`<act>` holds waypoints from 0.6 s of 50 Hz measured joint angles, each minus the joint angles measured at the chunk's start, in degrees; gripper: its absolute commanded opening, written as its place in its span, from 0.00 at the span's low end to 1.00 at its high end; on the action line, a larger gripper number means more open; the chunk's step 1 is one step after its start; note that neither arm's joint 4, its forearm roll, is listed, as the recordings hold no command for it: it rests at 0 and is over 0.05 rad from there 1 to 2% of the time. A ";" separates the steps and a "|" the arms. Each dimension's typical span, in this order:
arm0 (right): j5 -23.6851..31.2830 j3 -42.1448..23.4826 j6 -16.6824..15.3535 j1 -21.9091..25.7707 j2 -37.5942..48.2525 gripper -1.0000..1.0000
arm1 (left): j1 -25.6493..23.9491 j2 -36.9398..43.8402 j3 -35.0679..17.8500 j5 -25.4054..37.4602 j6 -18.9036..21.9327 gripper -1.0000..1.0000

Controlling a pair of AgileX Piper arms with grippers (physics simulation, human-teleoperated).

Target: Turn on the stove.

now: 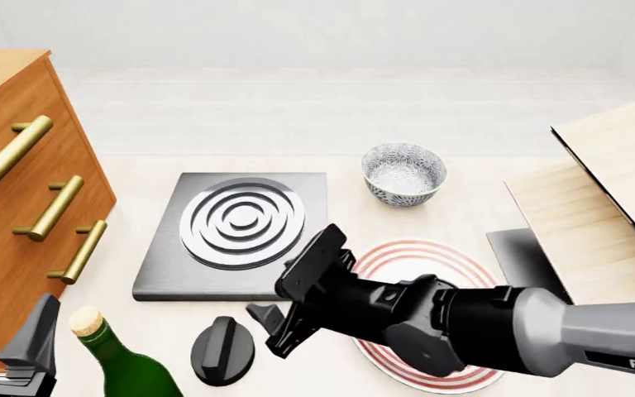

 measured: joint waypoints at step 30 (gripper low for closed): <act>1.05 -7.73 -3.30 -0.03 11.62 1.00 | 0.00 0.00 0.00 0.00 0.00 1.00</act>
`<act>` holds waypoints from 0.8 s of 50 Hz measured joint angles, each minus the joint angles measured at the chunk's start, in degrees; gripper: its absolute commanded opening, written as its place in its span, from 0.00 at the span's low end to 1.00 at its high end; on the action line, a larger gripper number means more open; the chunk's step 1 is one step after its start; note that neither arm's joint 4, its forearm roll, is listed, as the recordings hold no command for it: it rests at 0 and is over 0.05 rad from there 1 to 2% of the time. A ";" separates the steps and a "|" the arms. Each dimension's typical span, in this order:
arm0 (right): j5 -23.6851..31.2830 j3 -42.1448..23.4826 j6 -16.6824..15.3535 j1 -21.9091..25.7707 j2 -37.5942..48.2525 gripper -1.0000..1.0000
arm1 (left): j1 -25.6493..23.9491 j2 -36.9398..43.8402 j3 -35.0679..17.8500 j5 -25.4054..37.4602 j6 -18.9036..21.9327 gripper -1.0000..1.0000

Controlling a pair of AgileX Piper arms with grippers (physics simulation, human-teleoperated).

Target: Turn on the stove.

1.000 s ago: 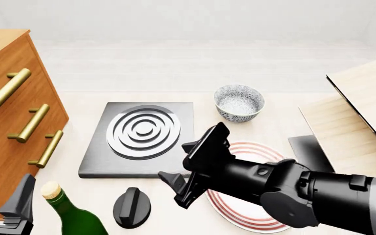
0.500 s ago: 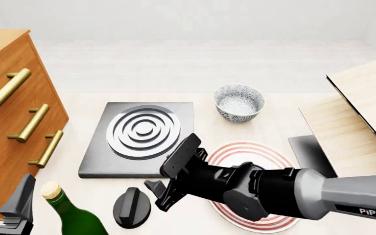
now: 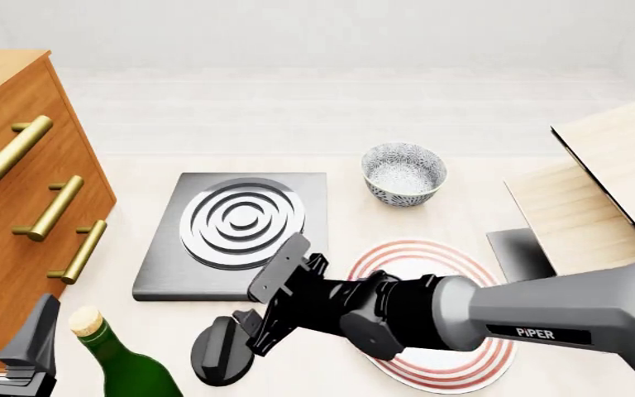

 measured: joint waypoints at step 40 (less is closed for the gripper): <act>3.13 -9.94 -1.91 0.71 11.91 1.00 | 0.00 0.00 0.00 0.00 0.00 1.00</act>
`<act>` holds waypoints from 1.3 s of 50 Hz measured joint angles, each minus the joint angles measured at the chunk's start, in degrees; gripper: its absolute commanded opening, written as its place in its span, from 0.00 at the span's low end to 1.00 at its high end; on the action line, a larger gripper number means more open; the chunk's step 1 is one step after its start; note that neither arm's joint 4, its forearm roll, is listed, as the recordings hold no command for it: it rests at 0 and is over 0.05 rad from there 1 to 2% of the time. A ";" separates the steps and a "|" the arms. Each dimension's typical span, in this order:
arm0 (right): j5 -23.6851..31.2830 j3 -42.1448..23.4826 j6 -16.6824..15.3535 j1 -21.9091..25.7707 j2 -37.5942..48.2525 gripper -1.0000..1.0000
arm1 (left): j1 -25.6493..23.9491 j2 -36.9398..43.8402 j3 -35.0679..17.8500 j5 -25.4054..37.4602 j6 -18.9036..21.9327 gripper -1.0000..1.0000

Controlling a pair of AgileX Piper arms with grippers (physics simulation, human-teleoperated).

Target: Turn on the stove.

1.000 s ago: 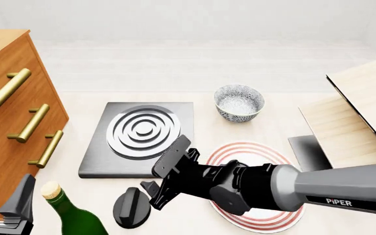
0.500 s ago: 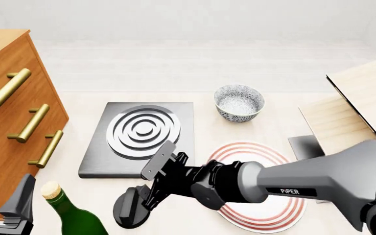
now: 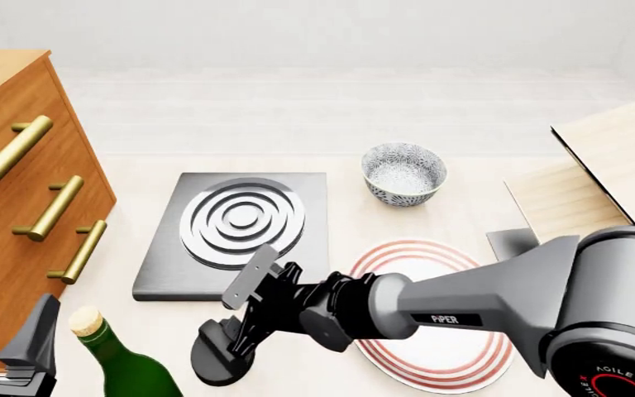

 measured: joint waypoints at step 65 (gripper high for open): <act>2.48 12.29 -2.83 0.17 -30.70 1.00 | 0.00 0.00 0.00 0.00 0.00 1.00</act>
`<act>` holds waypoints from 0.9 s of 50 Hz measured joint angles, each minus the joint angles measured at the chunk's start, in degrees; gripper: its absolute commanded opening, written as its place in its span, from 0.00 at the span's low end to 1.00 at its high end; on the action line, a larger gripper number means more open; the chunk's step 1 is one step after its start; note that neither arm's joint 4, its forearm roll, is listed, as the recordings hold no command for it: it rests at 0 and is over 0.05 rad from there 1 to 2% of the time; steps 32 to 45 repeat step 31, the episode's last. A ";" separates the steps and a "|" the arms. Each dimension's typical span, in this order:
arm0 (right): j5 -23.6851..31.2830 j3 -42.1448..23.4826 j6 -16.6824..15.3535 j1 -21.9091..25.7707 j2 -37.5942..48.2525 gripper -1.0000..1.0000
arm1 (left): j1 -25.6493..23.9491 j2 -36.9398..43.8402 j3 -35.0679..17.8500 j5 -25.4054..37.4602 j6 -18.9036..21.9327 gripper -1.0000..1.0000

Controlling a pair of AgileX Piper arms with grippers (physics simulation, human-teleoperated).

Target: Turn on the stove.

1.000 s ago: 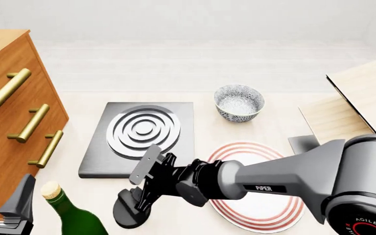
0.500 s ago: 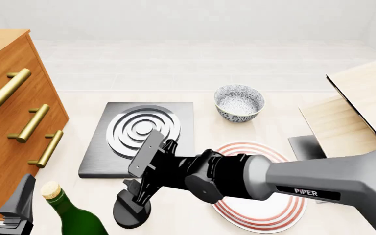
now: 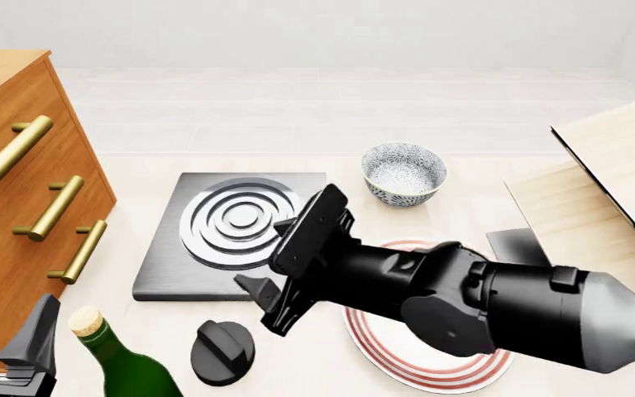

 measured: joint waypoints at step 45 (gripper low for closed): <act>2.70 12.71 7.16 -6.77 -26.12 1.00 | 0.00 0.00 0.00 0.00 0.00 1.00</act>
